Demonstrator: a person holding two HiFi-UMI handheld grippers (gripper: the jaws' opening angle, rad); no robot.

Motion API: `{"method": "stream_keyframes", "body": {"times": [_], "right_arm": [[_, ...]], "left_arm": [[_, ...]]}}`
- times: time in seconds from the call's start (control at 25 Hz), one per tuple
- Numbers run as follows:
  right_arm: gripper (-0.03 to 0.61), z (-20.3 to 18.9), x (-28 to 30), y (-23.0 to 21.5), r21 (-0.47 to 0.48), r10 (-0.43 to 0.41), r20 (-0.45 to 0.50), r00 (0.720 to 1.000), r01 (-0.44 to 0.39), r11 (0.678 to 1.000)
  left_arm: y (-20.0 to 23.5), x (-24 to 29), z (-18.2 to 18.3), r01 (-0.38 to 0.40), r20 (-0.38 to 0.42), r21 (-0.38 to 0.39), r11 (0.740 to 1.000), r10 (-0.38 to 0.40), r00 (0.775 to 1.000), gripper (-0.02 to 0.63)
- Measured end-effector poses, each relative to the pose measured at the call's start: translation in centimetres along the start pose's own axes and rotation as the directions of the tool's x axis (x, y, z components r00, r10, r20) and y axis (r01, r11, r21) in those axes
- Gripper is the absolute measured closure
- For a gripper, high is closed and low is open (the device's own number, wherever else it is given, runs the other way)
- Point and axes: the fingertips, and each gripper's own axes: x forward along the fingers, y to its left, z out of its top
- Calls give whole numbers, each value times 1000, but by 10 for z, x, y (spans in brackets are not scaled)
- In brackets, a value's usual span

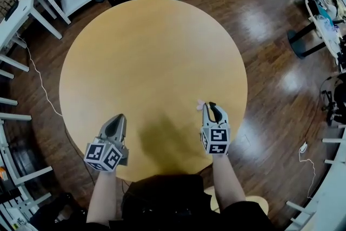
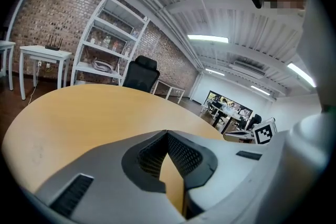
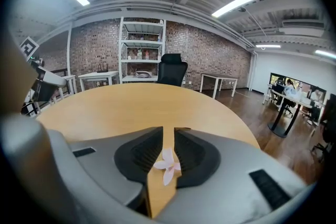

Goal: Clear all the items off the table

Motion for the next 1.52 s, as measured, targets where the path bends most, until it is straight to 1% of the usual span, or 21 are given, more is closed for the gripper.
{"method": "stream_keyframes", "body": {"times": [0.12,0.24,0.32,0.36,0.52,0.72,0.92,1.08,1.2,1.32,1.44,1.52], "right_arm": [[508,18,-12,4,-8,-2,35,999,2,1000],[508,40,-24,2,-21,-23,82,996,24,999],[511,57,-35,3,-21,-37,130,991,40,999],[534,67,-42,5,-18,-41,162,986,45,999],[535,99,-75,17,7,-55,288,956,55,998],[535,128,-105,33,48,-82,392,916,69,996],[535,139,-117,51,40,-82,432,898,72,997],[535,146,-124,68,13,-58,448,892,58,998],[535,150,-129,81,-13,-43,456,889,55,998],[535,152,-136,84,-14,-50,463,885,64,998],[535,151,-147,82,-6,-76,469,880,90,996],[535,143,-159,76,9,-112,467,877,122,993]], "left_arm": [[1,-11,9,0,23,-4,1000,0,1000,612],[3,-15,24,8,79,-16,1000,-7,997,612],[5,-21,38,17,115,-4,1000,-17,993,612],[5,-24,45,23,132,7,1000,-24,991,612],[4,-39,69,57,196,40,998,-63,979,612],[-4,-54,98,110,272,86,990,-130,954,612],[-13,-66,112,151,314,132,980,-186,931,614],[-27,-69,116,204,301,174,963,-249,921,614],[-30,-72,121,234,314,159,959,-274,909,614],[-24,-78,128,228,357,134,964,-262,897,614],[-17,-83,132,215,380,131,968,-249,891,614],[-17,-85,128,228,375,125,966,-259,890,614]]}}
